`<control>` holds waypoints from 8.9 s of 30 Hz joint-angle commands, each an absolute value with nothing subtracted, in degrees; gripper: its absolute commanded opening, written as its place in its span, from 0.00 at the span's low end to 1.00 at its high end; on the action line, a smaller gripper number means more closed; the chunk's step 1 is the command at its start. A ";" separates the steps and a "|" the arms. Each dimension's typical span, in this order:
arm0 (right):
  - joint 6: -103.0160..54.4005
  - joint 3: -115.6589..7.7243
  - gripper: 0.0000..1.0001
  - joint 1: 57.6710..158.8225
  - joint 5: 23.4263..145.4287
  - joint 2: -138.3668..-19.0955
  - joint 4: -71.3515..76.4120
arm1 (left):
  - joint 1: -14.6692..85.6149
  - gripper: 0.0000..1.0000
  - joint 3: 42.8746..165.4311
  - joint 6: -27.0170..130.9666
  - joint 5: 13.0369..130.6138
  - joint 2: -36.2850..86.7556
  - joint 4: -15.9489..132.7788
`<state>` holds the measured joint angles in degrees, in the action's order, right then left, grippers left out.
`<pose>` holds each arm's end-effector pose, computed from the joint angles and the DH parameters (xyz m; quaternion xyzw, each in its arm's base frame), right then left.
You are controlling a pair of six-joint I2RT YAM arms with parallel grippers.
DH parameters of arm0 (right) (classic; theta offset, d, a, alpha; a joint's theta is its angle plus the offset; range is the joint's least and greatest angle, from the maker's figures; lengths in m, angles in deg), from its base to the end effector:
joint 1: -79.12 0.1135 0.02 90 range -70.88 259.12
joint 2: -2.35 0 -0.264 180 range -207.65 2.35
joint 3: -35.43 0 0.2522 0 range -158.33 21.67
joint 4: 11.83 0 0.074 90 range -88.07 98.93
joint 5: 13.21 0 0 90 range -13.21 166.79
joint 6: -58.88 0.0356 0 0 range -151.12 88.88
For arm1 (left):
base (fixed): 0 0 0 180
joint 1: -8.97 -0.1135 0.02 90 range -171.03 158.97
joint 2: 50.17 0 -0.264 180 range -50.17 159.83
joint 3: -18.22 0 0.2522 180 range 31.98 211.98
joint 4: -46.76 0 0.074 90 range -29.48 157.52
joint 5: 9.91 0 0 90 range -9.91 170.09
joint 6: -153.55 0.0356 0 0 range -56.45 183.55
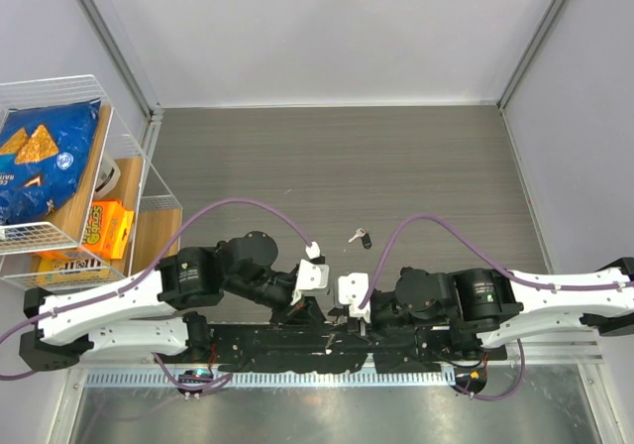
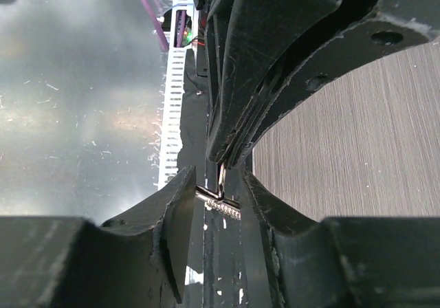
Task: Put the keys on the keyring
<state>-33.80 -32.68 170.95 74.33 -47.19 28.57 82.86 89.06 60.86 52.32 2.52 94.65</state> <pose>-0.0045 0.1894 0.3539 -0.5999 0.5708 0.3806 0.4116 0.0371 -0.1883 0.3497 0.5867 0.6126 -0.4649 0.2539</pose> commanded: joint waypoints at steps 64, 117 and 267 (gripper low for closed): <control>-25.32 -26.67 0.06 173.07 56.84 -37.46 7.48 | 83.15 0.53 78.48 51.87 68.75 -13.26 64.21; -24.71 -27.02 0.06 177.55 32.32 -44.32 -12.39 | 83.15 0.55 74.35 49.05 85.10 -10.36 53.75; -8.89 -55.68 0.06 161.65 44.36 -62.60 30.15 | 83.15 0.56 75.14 55.29 95.64 -12.03 63.34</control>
<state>-10.94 -55.04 160.96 50.57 -64.22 34.82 83.21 74.18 54.82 93.34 -12.22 69.21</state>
